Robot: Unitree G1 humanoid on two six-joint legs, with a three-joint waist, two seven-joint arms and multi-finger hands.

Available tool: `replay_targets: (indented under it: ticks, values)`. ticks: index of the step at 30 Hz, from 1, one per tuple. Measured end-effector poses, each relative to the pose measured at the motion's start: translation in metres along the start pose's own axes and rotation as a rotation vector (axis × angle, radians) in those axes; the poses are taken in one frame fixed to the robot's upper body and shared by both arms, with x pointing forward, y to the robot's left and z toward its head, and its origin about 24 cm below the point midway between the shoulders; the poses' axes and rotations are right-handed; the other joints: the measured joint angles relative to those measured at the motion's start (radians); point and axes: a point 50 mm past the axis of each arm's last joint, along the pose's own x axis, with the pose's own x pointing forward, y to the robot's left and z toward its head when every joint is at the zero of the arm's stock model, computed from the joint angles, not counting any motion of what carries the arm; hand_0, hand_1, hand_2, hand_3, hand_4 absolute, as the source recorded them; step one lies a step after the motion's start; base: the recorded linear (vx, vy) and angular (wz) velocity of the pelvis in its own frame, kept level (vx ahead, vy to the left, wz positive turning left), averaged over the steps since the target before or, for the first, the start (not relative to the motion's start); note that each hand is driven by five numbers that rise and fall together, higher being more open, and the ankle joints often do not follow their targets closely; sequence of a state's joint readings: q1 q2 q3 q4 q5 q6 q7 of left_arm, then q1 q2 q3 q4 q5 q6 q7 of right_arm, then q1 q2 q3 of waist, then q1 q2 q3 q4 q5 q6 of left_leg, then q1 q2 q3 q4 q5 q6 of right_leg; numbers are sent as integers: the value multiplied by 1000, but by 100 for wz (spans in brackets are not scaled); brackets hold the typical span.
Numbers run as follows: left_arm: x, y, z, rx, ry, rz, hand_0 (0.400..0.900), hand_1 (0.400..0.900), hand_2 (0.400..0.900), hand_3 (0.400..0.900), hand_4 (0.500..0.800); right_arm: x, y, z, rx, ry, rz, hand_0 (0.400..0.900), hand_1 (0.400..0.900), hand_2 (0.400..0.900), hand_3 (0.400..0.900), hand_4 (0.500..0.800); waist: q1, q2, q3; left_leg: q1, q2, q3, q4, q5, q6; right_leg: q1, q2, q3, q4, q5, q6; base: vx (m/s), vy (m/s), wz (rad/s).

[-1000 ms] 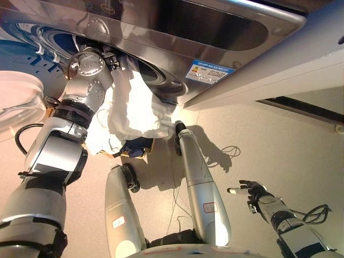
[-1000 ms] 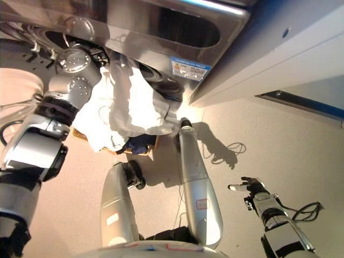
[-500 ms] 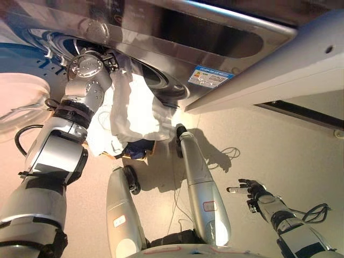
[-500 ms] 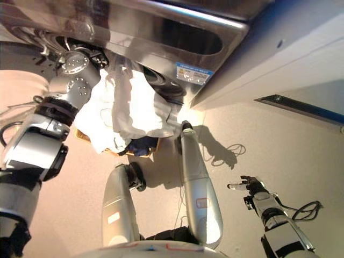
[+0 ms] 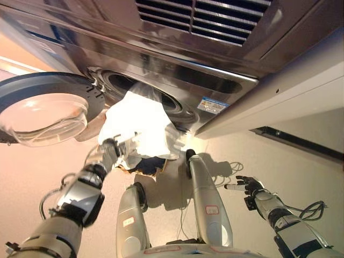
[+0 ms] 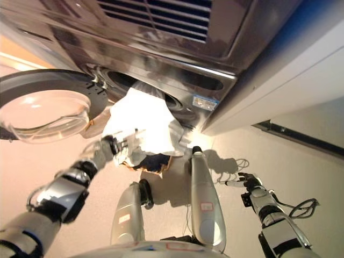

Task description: Put the clothes in the basket into the washing machine.

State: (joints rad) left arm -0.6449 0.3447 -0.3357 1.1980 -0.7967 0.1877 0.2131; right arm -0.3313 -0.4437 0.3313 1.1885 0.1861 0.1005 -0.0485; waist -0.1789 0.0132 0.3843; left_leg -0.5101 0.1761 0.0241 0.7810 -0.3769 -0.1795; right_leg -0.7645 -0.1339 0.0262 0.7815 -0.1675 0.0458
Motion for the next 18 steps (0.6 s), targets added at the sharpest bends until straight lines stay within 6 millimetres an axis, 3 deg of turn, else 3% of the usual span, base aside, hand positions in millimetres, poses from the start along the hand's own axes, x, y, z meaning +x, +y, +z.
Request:
replay_targets:
  ticks: [5,9,12,16,18]
  values:
    - [-2,12,-79,104,161,23,900,900,900,900,800,0,5,-9,3,25,8,900,900,900,900,800,46,-4,-39,70,-2,2,-44,15,16,79,-13,-15,-38,-3,-3,63,-34,5]
    - [-11,23,-128,262,258,42,900,900,900,900,800,-3,21,-32,-5,86,47,900,900,900,900,800,70,-18,-115,172,-2,15,-136,41,33,177,-24,-37,-107,1,4,131,-35,1]
    - [-20,40,-157,431,322,58,900,900,900,900,800,-7,35,-48,-65,124,88,900,900,900,900,800,84,-30,-178,292,-4,45,-295,102,28,277,-29,-61,-226,36,10,173,-48,6]
    - [-35,59,-192,640,429,29,900,900,900,900,800,-17,42,-86,-214,214,144,900,900,900,900,800,110,-23,-266,438,-21,59,-534,197,64,415,-29,-97,-414,103,24,178,-20,17]
    - [-41,66,-204,707,474,18,900,900,900,900,800,-20,44,-98,-222,250,161,900,900,900,900,800,121,-15,-291,485,-26,59,-614,237,53,462,-26,-114,-479,134,34,122,15,16]
